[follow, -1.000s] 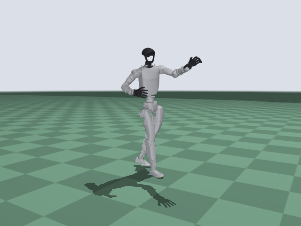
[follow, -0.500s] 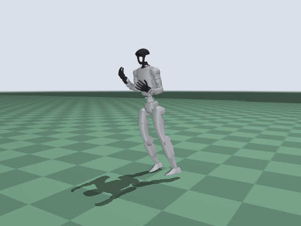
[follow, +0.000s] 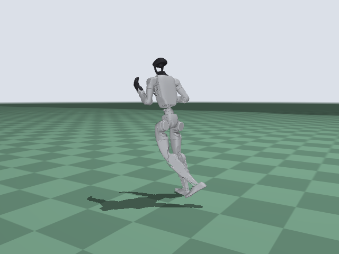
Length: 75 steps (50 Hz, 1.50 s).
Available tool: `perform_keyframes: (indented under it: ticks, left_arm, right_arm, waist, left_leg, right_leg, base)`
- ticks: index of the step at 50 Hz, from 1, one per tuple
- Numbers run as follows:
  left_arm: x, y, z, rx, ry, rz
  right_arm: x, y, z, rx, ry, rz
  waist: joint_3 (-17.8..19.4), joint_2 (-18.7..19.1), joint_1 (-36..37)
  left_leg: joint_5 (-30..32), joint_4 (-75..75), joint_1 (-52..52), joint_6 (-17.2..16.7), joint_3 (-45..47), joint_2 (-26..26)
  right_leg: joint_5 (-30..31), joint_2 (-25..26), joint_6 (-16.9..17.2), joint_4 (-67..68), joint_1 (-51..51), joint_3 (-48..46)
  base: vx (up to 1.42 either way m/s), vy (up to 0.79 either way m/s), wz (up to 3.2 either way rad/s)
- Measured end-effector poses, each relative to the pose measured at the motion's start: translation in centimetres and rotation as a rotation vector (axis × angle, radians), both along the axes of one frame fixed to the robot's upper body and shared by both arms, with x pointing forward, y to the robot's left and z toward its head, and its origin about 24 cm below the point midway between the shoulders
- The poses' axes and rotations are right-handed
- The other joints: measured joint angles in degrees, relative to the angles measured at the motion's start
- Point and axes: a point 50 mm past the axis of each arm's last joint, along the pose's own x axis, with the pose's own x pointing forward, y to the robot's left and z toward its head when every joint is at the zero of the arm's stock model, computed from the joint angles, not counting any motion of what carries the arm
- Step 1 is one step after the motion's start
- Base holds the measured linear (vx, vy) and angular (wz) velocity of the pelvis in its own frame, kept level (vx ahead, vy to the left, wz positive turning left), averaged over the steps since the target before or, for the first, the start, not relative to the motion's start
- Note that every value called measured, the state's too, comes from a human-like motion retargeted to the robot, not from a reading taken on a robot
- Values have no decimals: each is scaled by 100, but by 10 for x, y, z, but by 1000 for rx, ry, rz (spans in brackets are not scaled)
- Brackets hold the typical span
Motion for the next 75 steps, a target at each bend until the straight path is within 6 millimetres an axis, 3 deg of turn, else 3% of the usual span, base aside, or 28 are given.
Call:
perform_keyframes:
  ticks: [3, 5, 7, 10, 16, 20, 22, 25, 29, 30, 32, 35, 38, 40, 42, 43, 45, 47, 50, 53, 58, 60, 61, 63, 65, 68, 71, 75]
  left_arm:
    - [-4, 23, -31, 86, 113, 140]
    - [-5, 31, -49, -20, 217, 81]
    - [-8, 36, -62, -11, 293, 92]
    - [-18, 36, -66, -19, 313, -11]
    - [-35, 39, -69, -91, 326, -248]
    - [-33, 39, -66, -112, 256, -259]
    - [-25, 31, -57, -52, 190, -192]
    - [-6, 6, -35, -56, 88, -224]
    - [30, 0, 1, 260, -9, 168]
    - [40, 3, 12, 311, -26, 259]
    - [62, -1, 34, 256, 12, 143]
    - [118, 21, 58, 426, 123, 499]
    - [172, 53, 83, 787, 279, 964]
    - [184, 81, 96, 1255, 331, 1283]
    - [181, 103, 101, 1621, 344, 1410]
    - [177, 111, 108, 1641, 352, 1437]
    - [161, 117, 128, 1390, 307, 1398]
    - [145, 93, 128, 1042, 151, 1194]
    - [104, 47, 97, 750, -67, 917]
    - [61, 27, 27, 611, -82, 737]
    - [12, 34, -94, 453, 331, 390]
    - [0, 30, -118, 451, 460, 241]
    - [-2, 25, -117, 478, 449, 202]
    - [0, 12, -99, 556, 340, 169]
    - [11, -5, -57, 625, 123, 213]
    - [34, -36, 20, 699, -195, 377]
    - [69, -57, 73, 839, -298, 614]
    - [138, -47, 108, 1026, -121, 970]
  right_arm:
    - [18, 24, 10, 35, -87, 72]
    - [30, 41, 20, 126, -100, 101]
    - [31, 52, 33, 250, -125, 123]
    - [22, 60, 58, 486, -175, 236]
    - [1, 71, 96, 531, -344, 412]
    - [4, 71, 90, 388, -386, 319]
    - [7, 65, 80, 296, -391, 225]
    - [9, 50, 57, 218, -320, 87]
    - [-4, 24, 22, 94, -186, 4]
    - [-10, 20, 16, 55, -158, 12]
    - [-21, 13, 9, -10, -102, 50]
    - [-29, -1, 7, -172, -84, 33]
    - [-22, -3, 16, -232, -130, -40]
    - [-16, 8, 27, -248, -243, -69]
    - [-13, 26, 42, -253, -412, -53]
    - [-10, 35, 52, -251, -502, -73]
    - [-4, 55, 79, -269, -712, -140]
    - [2, 71, 112, -344, -947, -306]
    - [17, 98, 155, -478, -1185, -544]
    - [59, 116, 174, -525, -1144, -746]
    - [157, 68, 168, -664, -719, -1029]
    - [186, 40, 160, -757, -548, -1081]
    - [195, 31, 158, -832, -514, -1097]
    - [201, 17, 159, -944, -496, -1113]
    - [190, 11, 168, -907, -543, -1095]
    - [144, 13, 165, -664, -657, -974]
    - [80, 5, 121, -570, -709, -808]
    - [16, 4, 63, -566, -628, -582]
  waist:
    - [379, 26, 366]
    - [732, 109, 543]
    - [842, 89, 809]
    - [556, -196, 1509]
    - [160, -1161, 3096]
    - [429, -1096, 3398]
    - [760, -808, 3233]
    - [1005, -563, 2867]
    - [660, -454, 1750]
    - [510, -345, 1382]
    - [355, 42, 601]
    - [210, 602, -483]
    - [570, 507, -1374]
    - [825, 172, -1710]
    - [912, -34, -1622]
    - [945, -126, -1534]
    - [1034, -139, -1243]
    - [900, 62, -865]
    - [494, 178, -163]
    - [155, -351, 974]
    - [255, -1120, 3091]
    - [472, -948, 3556]
    - [570, -756, 3606]
    - [735, -384, 3526]
    - [947, -232, 3202]
    - [1135, -527, 2493]
    - [781, -638, 1555]
    - [398, 6, 15]
  left_leg:
    - [-338, 2357, -831, 18, -748, 84]
    - [-879, 3602, -1380, 108, -1169, 188]
    - [-1507, 4417, -1988, 328, -1474, 316]
    - [-2113, 4649, -2966, 567, -1750, 295]
    - [-1778, 1241, -3608, 413, -1323, -170]
    - [-1127, -1392, -2961, 186, -1241, -470]
    - [-1223, -1153, -2565, 316, -1544, -573]
    - [-2263, -36, -2333, 553, -1874, -583]
    - [-2722, 362, -2224, 111, -1820, -468]
    - [-2619, -19, -2003, 5, -1850, -431]
    - [-2112, -635, -1551, -303, -1957, -270]
    - [-950, -1418, -840, -695, -2193, -32]
    - [205, -1903, 170, -688, -2697, -171]
    - [685, -1956, 830, -396, -3016, -354]
    - [672, -1058, 948, -259, -2719, -483]
    - [548, -632, 967, 47, -2572, -547]
    - [-176, 977, 547, 359, -1918, -369]
    - [-933, 2714, -376, 554, -1544, 18]
    - [-1467, 4149, -1893, 739, -1466, 333]
    - [-1475, 3484, -2778, 657, -1203, 99]
    - [-775, -526, -2808, 5, -504, -270]
    - [-676, -1865, -2529, -396, -548, -247]
    - [-604, -1991, -2436, -506, -672, -186]
    - [-604, -1630, -2319, -466, -1011, -62]
    - [-1210, -532, -2343, -44, -1419, -112]
    - [-2066, 434, -2348, 327, -1817, -483]
    - [-2034, 0, -2037, -19, -2148, -530]
    - [-1016, -1171, -1279, -512, -2738, -123]
  right_leg:
    - [-652, 200, -609, 349, 153, 1009]
    - [-1011, 287, -1068, 767, 226, 1431]
    - [-1181, 206, -1124, 917, 379, 1581]
    - [-871, -180, -799, 488, 702, 1470]
    - [1404, -980, -98, -197, 1154, 1368]
    - [2461, -855, 36, -243, 1905, 1425]
    - [2435, -710, -157, 558, 2194, 1224]
    - [1390, -745, -440, 3589, 1246, 859]
    - [183, -839, -776, 5891, -765, 709]
    - [62, -766, -838, 5999, -1234, 628]
    - [39, -557, -876, 5385, -1772, 296]
    - [404, -209, -667, 3105, -1909, -168]
    - [900, -139, -349, 189, -1218, -46]
    - [1200, -204, -132, -624, -955, 242]
    - [1371, -139, -176, -404, -887, 619]
    - [1212, -150, -239, -49, -828, 714]
    - [446, -49, -485, 1012, -871, 962]
    - [-198, -26, -549, 1886, -1030, 1019]
    - [-499, -176, -519, 2047, -830, 930]
    - [75, -417, -472, 1292, -166, 1248]
    - [2094, -810, -111, 12, 1037, 1815]
    - [2612, -696, -136, -170, 1738, 1899]
    - [2669, -593, -224, 72, 1999, 1791]
    - [2443, -475, -446, 1201, 2159, 1205]
    - [1704, -741, -742, 3156, 1761, 363]
    - [644, -1024, -1026, 5515, 569, 302]
    - [256, -672, -940, 5983, -765, 464]
    - [461, -286, -787, 3813, -1568, -104]
  base:
    - [43, 0, -357]
    - [47, 12, -213]
    - [59, 14, -85]
    - [75, 18, -3]
    - [91, 29, 3]
    - [98, 37, 65]
    - [99, 36, 125]
    - [95, 29, 86]
    - [97, 19, 37]
    - [105, 15, 37]
    - [111, 13, 60]
    - [120, 2, 90]
    - [128, -14, 102]
    - [131, -21, 2]
    - [128, -17, -122]
    - [123, -11, -147]
    - [119, -3, -146]
    - [118, 7, -66]
    - [120, 9, 14]
    - [127, 10, -50]
    - [133, 27, -90]
    - [135, 43, 6]
    - [132, 44, 64]
    - [127, 40, 119]
    - [118, 29, 166]
    - [113, 13, 168]
    - [121, 0, 145]
    - [128, -13, 149]
